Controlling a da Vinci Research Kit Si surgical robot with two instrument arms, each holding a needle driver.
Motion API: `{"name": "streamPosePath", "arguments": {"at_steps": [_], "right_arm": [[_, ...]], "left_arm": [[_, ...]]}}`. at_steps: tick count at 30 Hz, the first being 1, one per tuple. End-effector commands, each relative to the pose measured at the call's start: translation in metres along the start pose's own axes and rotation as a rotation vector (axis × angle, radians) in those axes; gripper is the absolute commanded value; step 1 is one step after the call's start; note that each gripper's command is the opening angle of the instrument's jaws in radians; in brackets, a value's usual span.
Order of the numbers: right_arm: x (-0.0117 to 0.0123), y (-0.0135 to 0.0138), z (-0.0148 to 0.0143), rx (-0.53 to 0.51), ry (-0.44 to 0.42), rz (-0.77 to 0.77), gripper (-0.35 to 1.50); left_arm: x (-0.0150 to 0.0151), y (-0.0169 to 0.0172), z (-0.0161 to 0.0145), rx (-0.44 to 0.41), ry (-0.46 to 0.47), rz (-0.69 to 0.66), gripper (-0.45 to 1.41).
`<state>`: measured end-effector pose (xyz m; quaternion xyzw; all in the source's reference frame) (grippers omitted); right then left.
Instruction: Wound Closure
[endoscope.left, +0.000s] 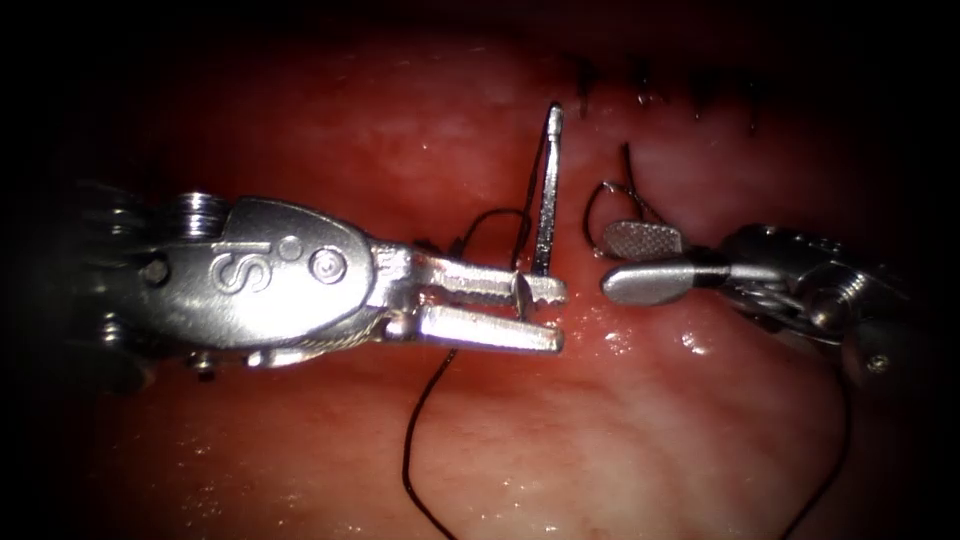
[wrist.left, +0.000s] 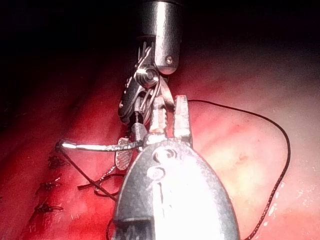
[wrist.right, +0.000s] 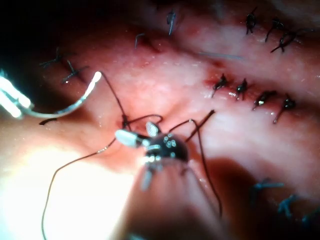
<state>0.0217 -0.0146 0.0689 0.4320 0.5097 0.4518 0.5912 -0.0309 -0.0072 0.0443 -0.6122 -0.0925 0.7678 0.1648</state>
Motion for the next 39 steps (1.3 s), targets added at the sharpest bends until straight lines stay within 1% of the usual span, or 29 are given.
{"name": "streamPosePath", "arguments": {"at_steps": [1, 3, 5, 7, 8, 10, 15, 17, 18, 23, 27, 33, 39], "right_arm": [[0.0003, 0.0000, 0.0003, 0.008, 0.003, 0.009, 1.06], [0.0005, -0.0002, -0.0001, 0.017, 0.007, 0.030, 1.09], [0.0005, -0.0005, -0.0003, 0.026, 0.014, 0.056, 1.13], [0.0007, -0.0007, -0.0005, 0.033, 0.019, 0.088, 1.16], [0.0008, -0.0008, -0.0005, 0.036, 0.020, 0.107, 1.21], [0.0009, -0.0009, -0.0005, 0.039, 0.017, 0.162, 1.23], [0.0010, -0.0010, 0.0001, 0.040, 0.019, 0.222, 1.23], [0.0009, -0.0010, 0.0006, 0.042, 0.022, 0.250, 1.30], [0.0006, -0.0009, 0.0011, 0.046, 0.022, 0.271, 1.30], [0.0001, -0.0006, 0.0021, 0.049, 0.023, 0.288, 1.26], [-0.0001, -0.0006, 0.0028, 0.052, 0.021, 0.333, 1.40], [0.0002, -0.0016, 0.0027, 0.067, 0.020, 0.353, 1.40], [0.0003, -0.0022, 0.0027, 0.072, 0.015, 0.356, 1.40]], "left_arm": [[-0.0004, -0.0004, 0.0010, 0.025, 0.000, 0.032, -0.45], [-0.0007, -0.0008, 0.0013, 0.072, -0.018, 0.102, -0.45], [-0.0013, -0.0009, 0.0017, 0.099, -0.037, 0.142, -0.45], [-0.0023, -0.0005, 0.0023, 0.127, -0.058, 0.193, -0.45], [-0.0028, -0.0003, 0.0025, 0.142, -0.065, 0.202, -0.45], [-0.0040, 0.0003, 0.0028, 0.153, -0.081, 0.228, -0.45], [-0.0067, 0.0017, 0.0034, 0.154, -0.098, 0.263, -0.45], [-0.0075, 0.0021, 0.0036, 0.152, -0.100, 0.271, -0.45], [-0.0080, 0.0024, 0.0038, 0.150, -0.100, 0.281, -0.45], [-0.0081, 0.0027, 0.0043, 0.138, -0.096, 0.295, -0.45], [-0.0082, 0.0029, 0.0047, 0.126, -0.093, 0.302, -0.45], [-0.0092, 0.0034, 0.0053, 0.111, -0.128, 0.310, -0.45], [-0.0098, 0.0031, 0.0052, 0.105, -0.136, 0.314, -0.45]]}}
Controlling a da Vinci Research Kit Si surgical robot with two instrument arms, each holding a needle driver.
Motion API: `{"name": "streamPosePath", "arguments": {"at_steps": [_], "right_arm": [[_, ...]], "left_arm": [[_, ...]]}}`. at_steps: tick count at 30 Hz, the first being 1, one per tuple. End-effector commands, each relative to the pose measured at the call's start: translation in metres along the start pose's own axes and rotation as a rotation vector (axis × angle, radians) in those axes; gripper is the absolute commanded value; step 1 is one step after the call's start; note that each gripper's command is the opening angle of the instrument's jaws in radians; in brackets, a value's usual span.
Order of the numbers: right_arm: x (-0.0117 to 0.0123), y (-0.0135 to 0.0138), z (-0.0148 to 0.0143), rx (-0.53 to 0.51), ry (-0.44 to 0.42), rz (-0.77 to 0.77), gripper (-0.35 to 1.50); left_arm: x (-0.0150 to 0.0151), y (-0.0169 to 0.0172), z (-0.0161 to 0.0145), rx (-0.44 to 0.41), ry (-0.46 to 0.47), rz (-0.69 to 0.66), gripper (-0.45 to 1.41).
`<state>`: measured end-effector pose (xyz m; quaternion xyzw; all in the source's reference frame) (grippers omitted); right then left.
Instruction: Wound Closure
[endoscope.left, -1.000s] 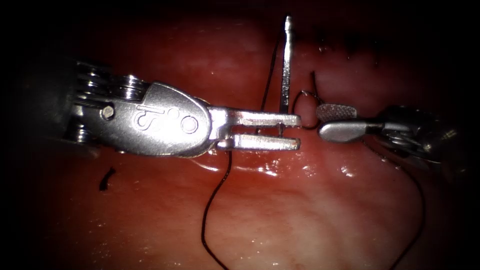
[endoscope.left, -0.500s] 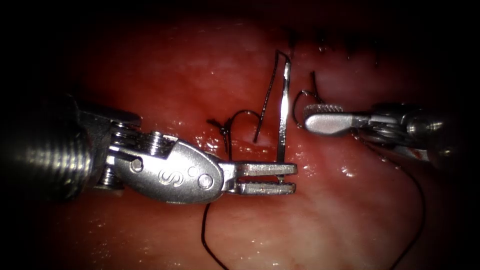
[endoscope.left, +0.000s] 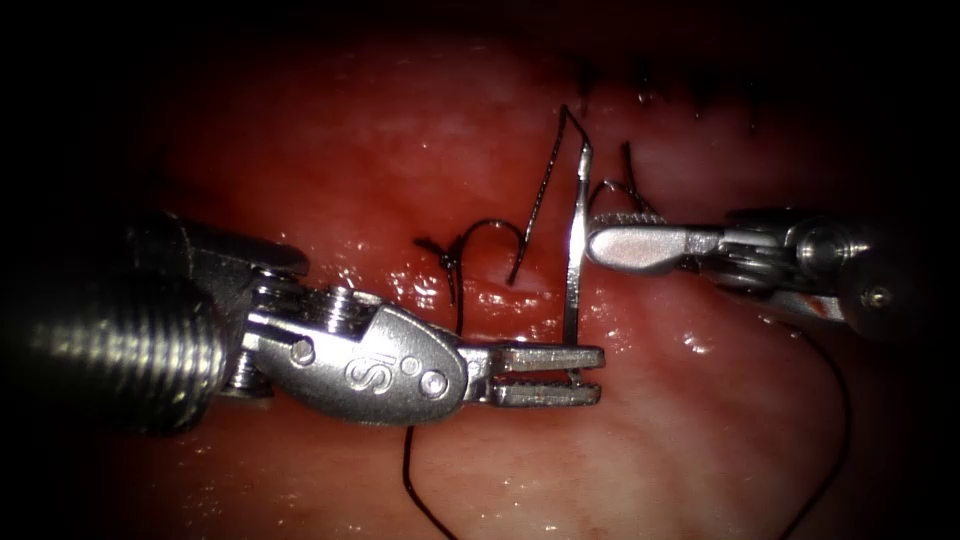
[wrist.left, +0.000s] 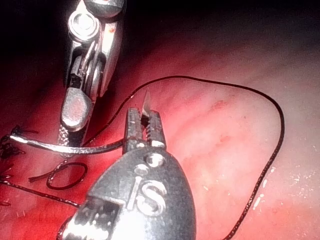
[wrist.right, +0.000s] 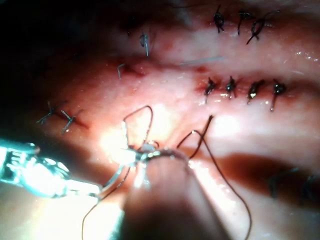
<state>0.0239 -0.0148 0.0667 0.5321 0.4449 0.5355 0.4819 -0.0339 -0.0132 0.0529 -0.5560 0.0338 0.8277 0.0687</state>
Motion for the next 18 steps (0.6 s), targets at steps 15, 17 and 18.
{"name": "streamPosePath", "arguments": {"at_steps": [15, 17, 18], "right_arm": [[-0.0006, 0.0002, 0.0033, 0.006, 0.005, -0.004, 1.23], [-0.0008, 0.0000, 0.0037, 0.008, 0.009, -0.004, 1.14], [-0.0008, 0.0000, 0.0038, 0.004, 0.010, 0.002, 1.09]], "left_arm": [[0.0001, 0.0004, 0.0010, 0.000, -0.004, 0.006, -0.45], [0.0001, 0.0004, 0.0009, 0.000, -0.004, 0.006, -0.45], [0.0001, 0.0004, 0.0009, 0.000, -0.004, 0.006, -0.45]]}}
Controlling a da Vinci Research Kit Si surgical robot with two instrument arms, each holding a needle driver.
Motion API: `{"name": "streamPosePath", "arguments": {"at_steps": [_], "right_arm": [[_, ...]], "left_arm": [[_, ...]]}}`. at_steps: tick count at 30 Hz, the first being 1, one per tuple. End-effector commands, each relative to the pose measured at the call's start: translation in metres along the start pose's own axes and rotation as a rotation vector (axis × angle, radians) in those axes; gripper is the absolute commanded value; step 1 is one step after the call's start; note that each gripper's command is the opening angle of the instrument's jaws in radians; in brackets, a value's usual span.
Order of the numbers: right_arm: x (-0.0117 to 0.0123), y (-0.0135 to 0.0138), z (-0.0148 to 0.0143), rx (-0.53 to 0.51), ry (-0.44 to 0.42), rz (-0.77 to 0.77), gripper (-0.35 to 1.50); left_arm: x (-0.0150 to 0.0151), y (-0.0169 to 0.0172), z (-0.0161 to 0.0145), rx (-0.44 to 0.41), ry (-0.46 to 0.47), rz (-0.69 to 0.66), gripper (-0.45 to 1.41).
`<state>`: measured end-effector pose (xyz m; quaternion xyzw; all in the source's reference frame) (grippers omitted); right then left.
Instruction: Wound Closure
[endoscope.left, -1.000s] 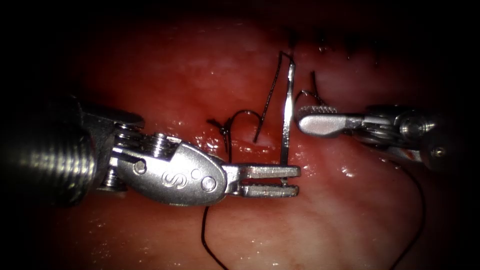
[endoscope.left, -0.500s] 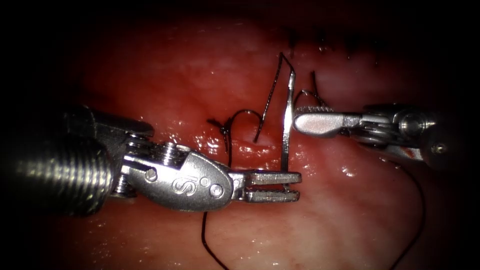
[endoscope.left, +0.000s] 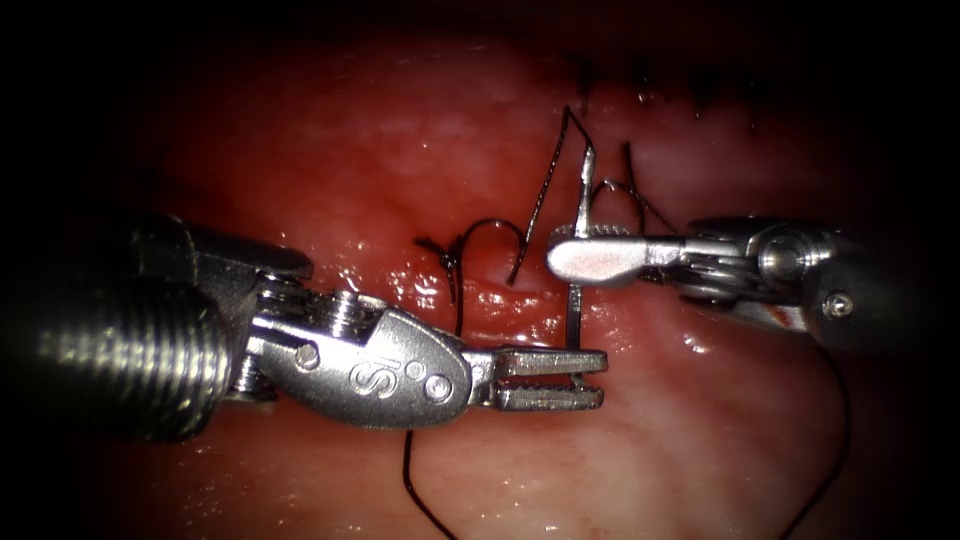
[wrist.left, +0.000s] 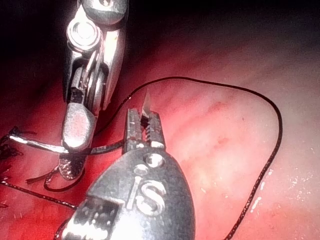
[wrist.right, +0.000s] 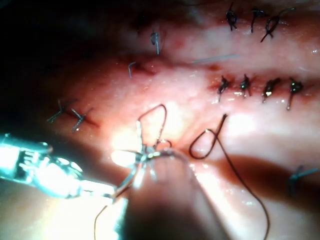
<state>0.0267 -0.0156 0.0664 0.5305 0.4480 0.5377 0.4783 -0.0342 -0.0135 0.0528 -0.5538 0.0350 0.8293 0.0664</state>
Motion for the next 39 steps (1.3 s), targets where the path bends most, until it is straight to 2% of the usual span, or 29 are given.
{"name": "streamPosePath", "arguments": {"at_steps": [1, 2, 3, 4, 5, 8, 16, 17, 18, 20, 21, 24, 28, 29, 31, 32, 36, 38, 39], "right_arm": [[0.0000, 0.0003, 0.0010, -0.011, 0.002, -0.010, 1.06], [0.0000, 0.0003, 0.0011, -0.028, 0.000, -0.021, 0.94], [0.0000, 0.0003, 0.0011, -0.041, 0.003, -0.039, 0.52], [0.0000, 0.0004, 0.0010, -0.061, 0.001, -0.062, 0.02], [-0.0001, 0.0004, 0.0008, -0.096, -0.008, -0.120, -0.35], [0.0002, 0.0003, 0.0006, -0.152, 0.001, -0.146, -0.35], [0.0014, 0.0004, -0.0002, -0.183, 0.096, -0.218, -0.35], [0.0015, 0.0004, -0.0005, -0.186, 0.098, -0.223, -0.35], [0.0017, 0.0005, -0.0008, -0.190, 0.105, -0.234, -0.35], [0.0020, 0.0007, -0.0012, -0.197, 0.114, -0.250, -0.35], [0.0022, 0.0008, -0.0013, -0.199, 0.118, -0.273, -0.35], [0.0026, 0.0010, -0.0015, -0.199, 0.129, -0.350, -0.35], [0.0029, 0.0014, -0.0015, -0.201, 0.144, -0.541, -0.35], [0.0030, 0.0015, -0.0015, -0.195, 0.146, -0.590, -0.35], [0.0031, 0.0017, -0.0014, -0.167, 0.144, -0.699, -0.35], [0.0030, 0.0017, -0.0013, -0.156, 0.144, -0.743, -0.35], [0.0029, 0.0020, -0.0006, -0.139, 0.130, -0.861, -0.35], [0.0028, 0.0021, -0.0003, -0.142, 0.130, -0.904, -0.35], [0.0028, 0.0021, -0.0002, -0.141, 0.129, -0.928, -0.35]], "left_arm": [[-0.0002, 0.0002, 0.0007, 0.001, 0.001, 0.001, -0.45], [-0.0002, 0.0002, 0.0007, 0.001, 0.001, 0.006, -0.45], [-0.0002, 0.0002, 0.0007, 0.001, 0.001, 0.006, -0.45], [-0.0002, 0.0002, 0.0007, 0.001, 0.001, 0.006, -0.45], [-0.0002, 0.0002, 0.0007, 0.001, 0.001, 0.006, -0.45], [-0.0002, 0.0002, 0.0007, 0.001, 0.001, 0.006, -0.45], [0.0003, 0.0008, 0.0007, -0.022, -0.003, 0.007, -0.45], [0.0004, 0.0009, 0.0007, -0.022, -0.003, 0.013, -0.20], [0.0005, 0.0010, 0.0008, -0.029, -0.008, -0.017, 0.29], [0.0008, 0.0009, 0.0007, -0.038, -0.006, -0.090, 0.89], [0.0010, 0.0007, 0.0006, -0.042, -0.003, -0.139, 1.10], [0.0014, -0.0002, -0.0001, -0.051, 0.003, -0.253, 1.23], [0.0007, -0.0018, -0.0018, -0.074, 0.010, -0.374, 1.21], [0.0002, -0.0021, -0.0021, -0.082, 0.003, -0.400, 1.08], [-0.0014, -0.0027, -0.0027, -0.097, -0.015, -0.449, 0.46], [-0.0023, -0.0028, -0.0029, -0.105, -0.022, -0.460, 0.29], [-0.0059, -0.0033, -0.0031, -0.140, -0.084, -0.489, -0.08], [-0.0073, -0.0032, -0.0029, -0.167, -0.102, -0.500, -0.45], [-0.0077, -0.0031, -0.0029, -0.181, -0.103, -0.497, -0.45]]}}
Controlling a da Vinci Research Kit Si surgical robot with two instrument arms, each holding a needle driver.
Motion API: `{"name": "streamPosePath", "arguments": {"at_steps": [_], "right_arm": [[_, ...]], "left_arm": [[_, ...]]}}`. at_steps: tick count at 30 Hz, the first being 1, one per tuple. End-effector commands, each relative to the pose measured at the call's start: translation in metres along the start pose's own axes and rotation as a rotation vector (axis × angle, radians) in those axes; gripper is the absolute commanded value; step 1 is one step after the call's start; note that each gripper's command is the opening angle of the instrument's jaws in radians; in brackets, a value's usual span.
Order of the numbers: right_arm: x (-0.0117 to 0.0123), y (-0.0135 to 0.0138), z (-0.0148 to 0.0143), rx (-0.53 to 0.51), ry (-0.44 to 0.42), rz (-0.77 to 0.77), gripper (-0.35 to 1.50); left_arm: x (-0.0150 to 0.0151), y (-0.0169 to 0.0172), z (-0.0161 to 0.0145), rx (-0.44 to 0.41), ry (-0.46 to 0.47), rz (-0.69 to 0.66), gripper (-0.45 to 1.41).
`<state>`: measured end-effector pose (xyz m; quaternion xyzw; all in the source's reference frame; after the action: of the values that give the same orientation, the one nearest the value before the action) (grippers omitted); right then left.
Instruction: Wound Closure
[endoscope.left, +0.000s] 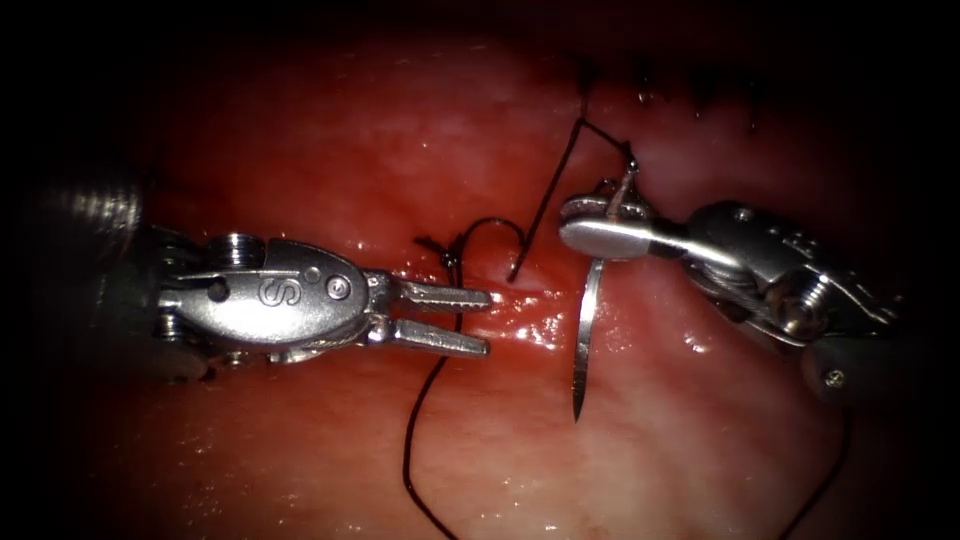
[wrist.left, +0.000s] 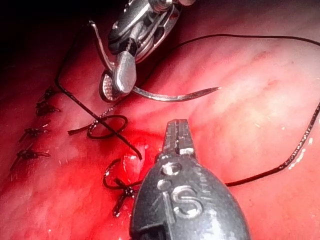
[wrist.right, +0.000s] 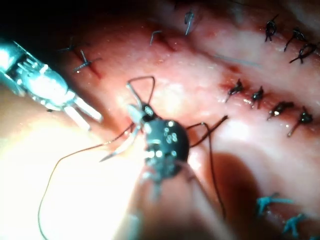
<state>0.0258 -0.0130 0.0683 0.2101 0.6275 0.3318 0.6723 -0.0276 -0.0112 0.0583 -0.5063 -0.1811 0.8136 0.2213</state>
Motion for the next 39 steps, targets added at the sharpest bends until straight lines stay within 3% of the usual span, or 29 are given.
{"name": "streamPosePath", "arguments": {"at_steps": [1, 6, 15, 28, 34, 39], "right_arm": [[-0.0006, 0.0002, 0.0009, 0.001, 0.002, -0.042, -0.35], [-0.0009, 0.0003, 0.0011, -0.005, 0.015, -0.163, -0.35], [-0.0006, 0.0004, 0.0011, -0.010, 0.041, -0.313, -0.35], [-0.0005, 0.0004, 0.0011, -0.015, 0.054, -0.335, -0.35], [-0.0006, 0.0003, 0.0012, -0.015, 0.054, -0.341, -0.35], [-0.0006, 0.0003, 0.0013, -0.016, 0.054, -0.342, -0.35]], "left_arm": [[-0.0004, -0.0002, 0.0009, -0.007, -0.008, 0.006, -0.45], [-0.0006, -0.0007, 0.0013, -0.014, -0.123, -0.045, -0.45], [-0.0002, -0.0018, 0.0034, 0.078, -0.377, -0.043, -0.45], [-0.0003, -0.0040, 0.0068, 0.149, -0.489, 0.006, -0.45], [-0.0022, -0.0062, 0.0075, 0.170, -0.499, 0.022, -0.45], [-0.0048, -0.0077, 0.0082, 0.137, -0.520, 0.025, -0.45]]}}
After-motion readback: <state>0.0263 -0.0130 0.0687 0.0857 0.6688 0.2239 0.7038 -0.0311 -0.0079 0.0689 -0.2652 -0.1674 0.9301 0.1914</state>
